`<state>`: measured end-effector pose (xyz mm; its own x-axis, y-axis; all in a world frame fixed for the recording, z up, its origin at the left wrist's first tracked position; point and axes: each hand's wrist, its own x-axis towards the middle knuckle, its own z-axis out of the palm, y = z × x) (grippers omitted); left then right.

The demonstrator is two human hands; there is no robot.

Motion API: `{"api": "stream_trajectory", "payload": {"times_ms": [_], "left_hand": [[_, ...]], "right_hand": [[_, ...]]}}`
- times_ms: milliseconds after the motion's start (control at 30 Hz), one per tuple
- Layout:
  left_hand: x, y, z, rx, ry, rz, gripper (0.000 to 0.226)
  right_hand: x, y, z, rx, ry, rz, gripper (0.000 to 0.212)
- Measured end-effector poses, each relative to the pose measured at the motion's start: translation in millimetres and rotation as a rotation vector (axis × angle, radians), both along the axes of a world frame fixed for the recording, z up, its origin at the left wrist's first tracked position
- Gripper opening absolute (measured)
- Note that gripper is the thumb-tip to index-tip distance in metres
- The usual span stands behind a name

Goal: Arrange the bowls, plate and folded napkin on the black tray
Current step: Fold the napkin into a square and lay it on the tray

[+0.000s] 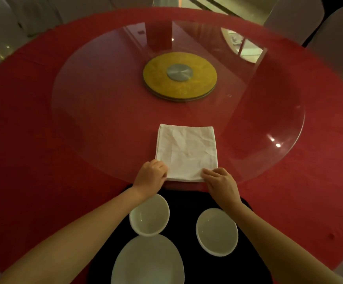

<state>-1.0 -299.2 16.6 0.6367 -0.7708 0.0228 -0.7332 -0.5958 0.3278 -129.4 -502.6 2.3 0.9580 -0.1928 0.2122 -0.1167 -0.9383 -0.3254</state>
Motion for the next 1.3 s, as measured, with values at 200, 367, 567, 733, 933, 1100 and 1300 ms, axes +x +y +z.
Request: {"api": "stream_trajectory", "payload": {"times_ms": [200,367,567,733,933,1100,1300], "left_hand": [[-3,-2,-2,0.183,-0.101,-0.075,0.008],[2,-7,0,0.291,-0.072,-0.05,0.009],[-1,-16,7,0.457,-0.178,-0.113,0.03],[-8,-33,8,0.556,-0.234,-0.118,0.032],[-9,-36,7,0.534,-0.208,-0.118,0.028],[-9,-27,12,0.424,-0.171,-0.076,0.017],[-1,-24,32,0.144,-0.395,-0.134,0.023]], "right_hand": [[-1,-4,2,0.004,0.007,0.027,0.021],[-14,-13,3,-0.063,0.025,0.094,0.034],[-21,-19,5,-0.17,0.079,0.181,0.036],[-19,-16,5,-0.227,0.132,0.153,0.028],[-14,-17,7,-0.207,0.207,0.115,0.019],[-21,-27,5,-0.189,0.295,0.191,0.021],[-19,-25,5,-0.212,0.319,0.163,0.033]]}}
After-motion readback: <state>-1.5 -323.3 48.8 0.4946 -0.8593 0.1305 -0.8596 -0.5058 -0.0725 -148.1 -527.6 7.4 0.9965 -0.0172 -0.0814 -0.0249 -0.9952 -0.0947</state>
